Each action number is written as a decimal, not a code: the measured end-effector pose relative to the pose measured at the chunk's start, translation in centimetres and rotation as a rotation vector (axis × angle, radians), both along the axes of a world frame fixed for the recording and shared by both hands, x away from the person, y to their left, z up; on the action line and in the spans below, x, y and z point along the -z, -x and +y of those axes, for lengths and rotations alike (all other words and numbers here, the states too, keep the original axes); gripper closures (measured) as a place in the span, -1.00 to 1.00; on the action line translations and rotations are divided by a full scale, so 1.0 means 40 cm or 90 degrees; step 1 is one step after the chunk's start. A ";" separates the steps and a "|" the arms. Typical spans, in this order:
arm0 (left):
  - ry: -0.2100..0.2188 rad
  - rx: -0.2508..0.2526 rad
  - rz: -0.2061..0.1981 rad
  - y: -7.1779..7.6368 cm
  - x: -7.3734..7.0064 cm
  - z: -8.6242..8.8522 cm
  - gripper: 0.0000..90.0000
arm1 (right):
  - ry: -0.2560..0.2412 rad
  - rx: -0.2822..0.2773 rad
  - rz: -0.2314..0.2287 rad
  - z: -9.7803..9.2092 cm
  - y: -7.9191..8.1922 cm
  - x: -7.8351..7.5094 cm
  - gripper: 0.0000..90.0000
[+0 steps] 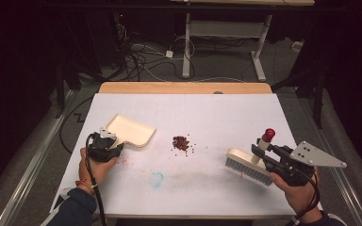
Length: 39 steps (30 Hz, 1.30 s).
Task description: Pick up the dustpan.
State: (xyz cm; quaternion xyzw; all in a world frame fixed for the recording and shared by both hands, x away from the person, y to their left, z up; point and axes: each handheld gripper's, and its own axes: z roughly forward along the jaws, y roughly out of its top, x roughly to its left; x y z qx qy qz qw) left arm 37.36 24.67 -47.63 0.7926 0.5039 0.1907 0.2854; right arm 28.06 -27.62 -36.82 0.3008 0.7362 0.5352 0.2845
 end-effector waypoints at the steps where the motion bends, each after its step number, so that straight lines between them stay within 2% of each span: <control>1: -0.005 0.015 0.002 0.007 -0.005 -0.002 0.42 | 0.001 0.002 0.001 0.000 0.000 0.001 0.54; 5: -0.028 0.058 0.006 0.044 -0.021 -0.014 0.42 | 0.003 0.004 -0.001 -0.001 -0.001 0.004 0.54; 10: -0.045 0.109 0.004 0.089 -0.042 -0.034 0.42 | -0.001 0.004 0.001 -0.002 -0.005 0.007 0.54; 14: -0.053 0.150 0.012 0.120 -0.046 -0.053 0.42 | 0.001 0.010 0.002 -0.002 -0.006 0.009 0.54; 17: -0.052 0.171 0.019 0.139 -0.048 -0.056 0.42 | 0.002 0.009 0.001 -0.002 -0.006 0.009 0.54; 23: -0.029 0.206 0.036 0.173 -0.044 -0.061 0.42 | 0.008 0.013 0.003 0.002 -0.009 0.013 0.54; 30: -0.022 0.242 0.046 0.181 -0.043 -0.080 0.42 | 0.012 0.021 0.011 0.004 -0.026 0.025 0.54; 33: -0.030 0.260 0.041 0.175 -0.045 -0.082 0.42 | 0.016 0.029 0.011 0.003 -0.032 0.029 0.54; 39: -0.021 0.263 0.047 0.173 -0.041 -0.083 0.42 | 0.018 0.034 0.013 0.003 -0.039 0.034 0.54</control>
